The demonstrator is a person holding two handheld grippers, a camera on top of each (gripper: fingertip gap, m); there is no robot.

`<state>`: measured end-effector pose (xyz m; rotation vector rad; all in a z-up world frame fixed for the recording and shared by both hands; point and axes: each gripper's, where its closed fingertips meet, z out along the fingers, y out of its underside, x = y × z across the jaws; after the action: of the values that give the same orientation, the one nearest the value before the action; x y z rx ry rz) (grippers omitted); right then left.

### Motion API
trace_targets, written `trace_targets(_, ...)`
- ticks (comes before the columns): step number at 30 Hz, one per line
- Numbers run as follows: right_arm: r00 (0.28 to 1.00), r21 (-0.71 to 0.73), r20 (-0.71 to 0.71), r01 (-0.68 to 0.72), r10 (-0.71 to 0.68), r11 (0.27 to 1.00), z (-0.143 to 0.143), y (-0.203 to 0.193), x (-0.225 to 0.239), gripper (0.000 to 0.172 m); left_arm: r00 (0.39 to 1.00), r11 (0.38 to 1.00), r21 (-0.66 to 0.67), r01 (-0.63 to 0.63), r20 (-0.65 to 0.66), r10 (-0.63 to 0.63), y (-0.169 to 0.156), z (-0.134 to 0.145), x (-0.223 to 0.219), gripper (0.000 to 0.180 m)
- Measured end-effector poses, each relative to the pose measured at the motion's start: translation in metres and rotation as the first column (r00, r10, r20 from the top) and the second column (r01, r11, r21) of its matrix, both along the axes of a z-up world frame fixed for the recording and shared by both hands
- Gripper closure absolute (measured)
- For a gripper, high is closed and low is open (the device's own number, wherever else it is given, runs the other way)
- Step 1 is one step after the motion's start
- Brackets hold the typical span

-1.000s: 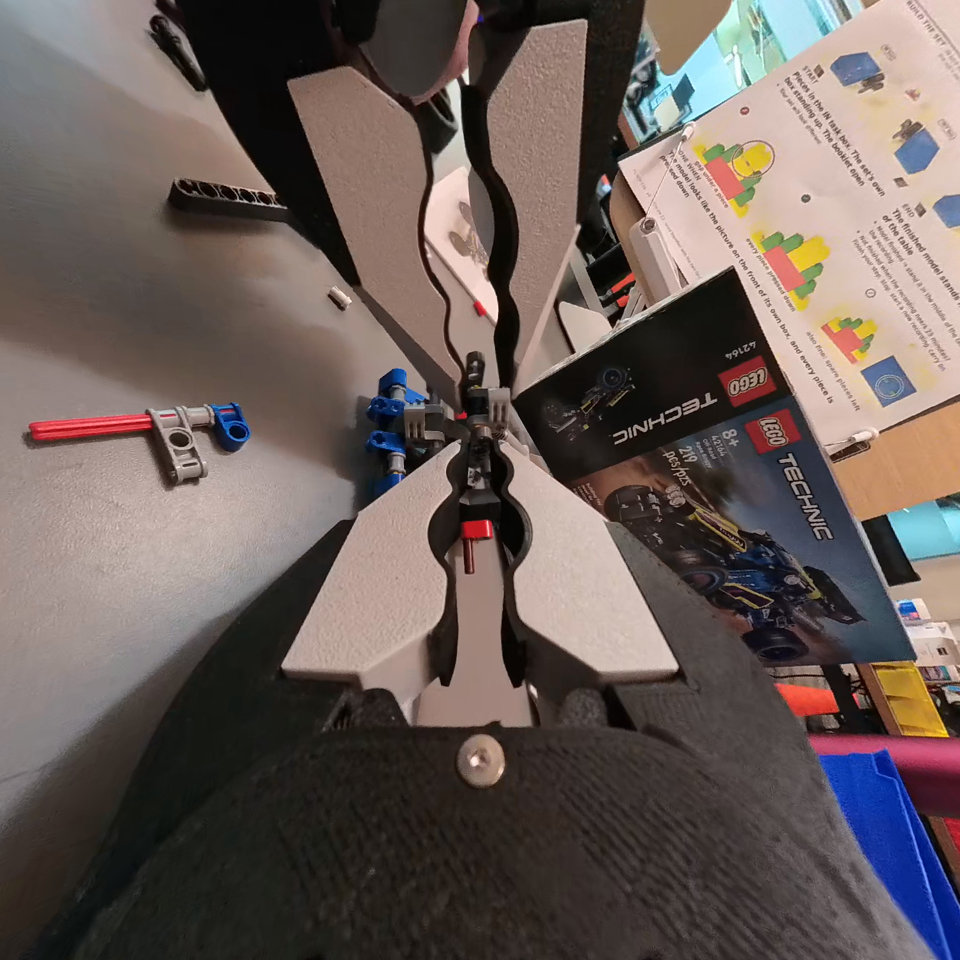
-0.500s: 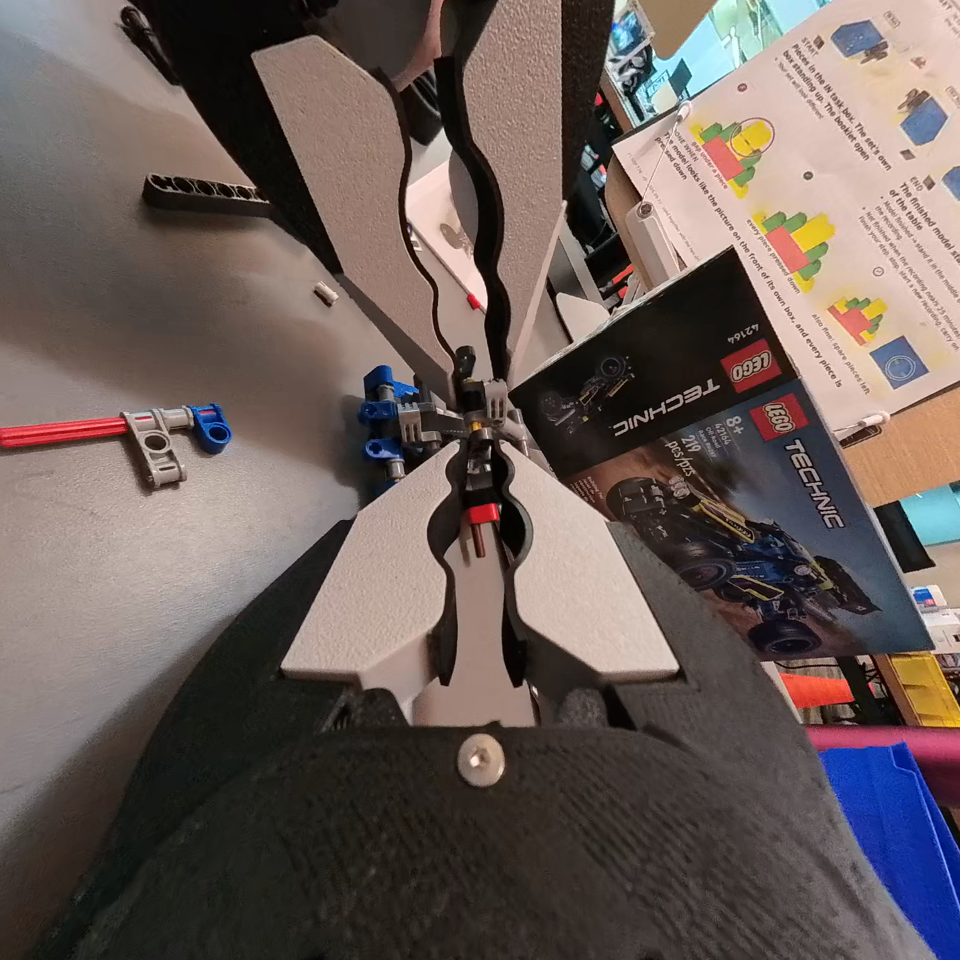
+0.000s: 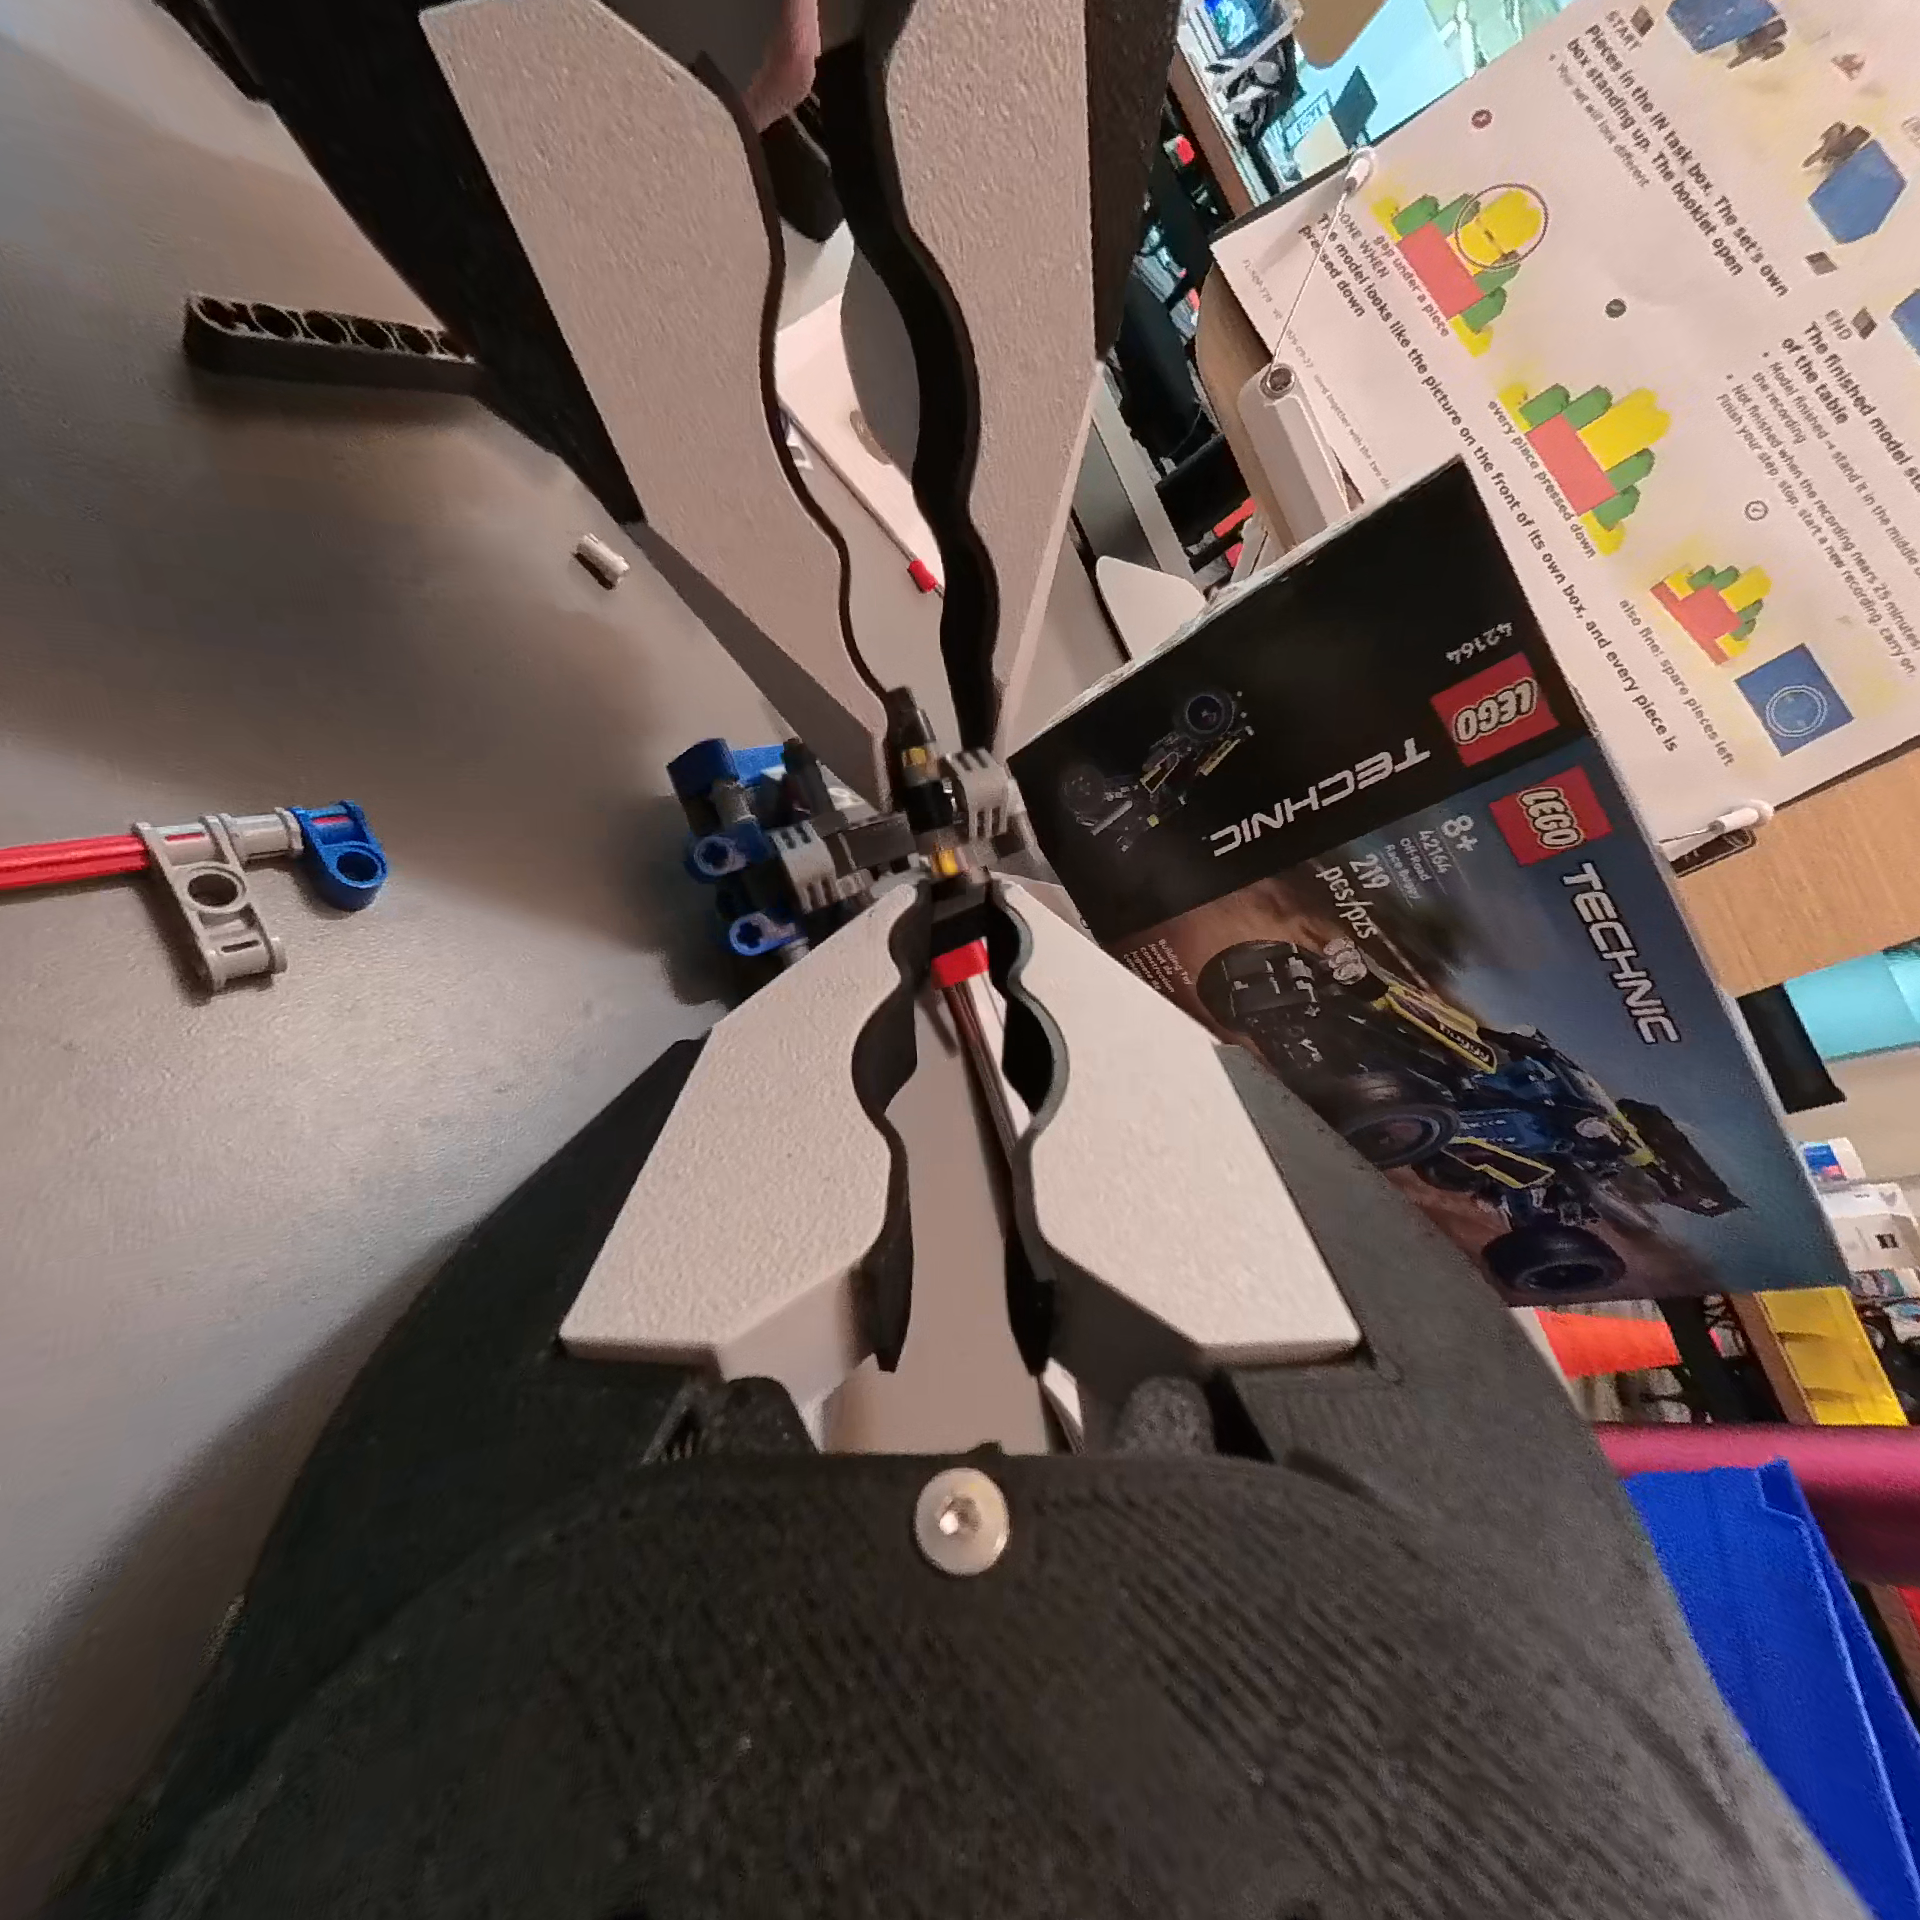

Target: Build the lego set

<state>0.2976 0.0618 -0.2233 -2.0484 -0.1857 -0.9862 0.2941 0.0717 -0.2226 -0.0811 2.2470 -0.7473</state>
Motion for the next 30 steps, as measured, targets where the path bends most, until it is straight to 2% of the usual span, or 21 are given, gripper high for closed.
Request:
trace_targets(16, 0.994, -0.001, 0.064, -0.088, 0.088, 0.996, 0.002, 0.006, -0.001, 0.164, 0.999, 0.995, -0.102, -0.008, -0.037, 0.005, 0.0, -0.001, 0.003, 0.168)
trace_targets(18, 0.994, 0.021, 0.068, -0.086, 0.084, 0.996, 0.006, 0.004, 0.001, 0.158, 0.999, 0.995, -0.097, -0.014, -0.033, 0.011, 0.002, -0.001, 0.004, 0.168)
trace_targets(21, 0.995, 0.049, 0.026, -0.101, 0.099, 0.994, 0.007, 0.002, -0.002, 0.161, 0.999, 0.994, -0.105, -0.012, -0.038, 0.008, 0.001, -0.001, 0.003, 0.168)
trace_targets(30, 0.993, 0.054, 0.024, -0.116, 0.115, 0.992, 0.008, -0.001, -0.003, 0.167, 0.999, 0.993, -0.117, -0.004, -0.035, 0.0, -0.001, 0.001, 0.002, 0.168)
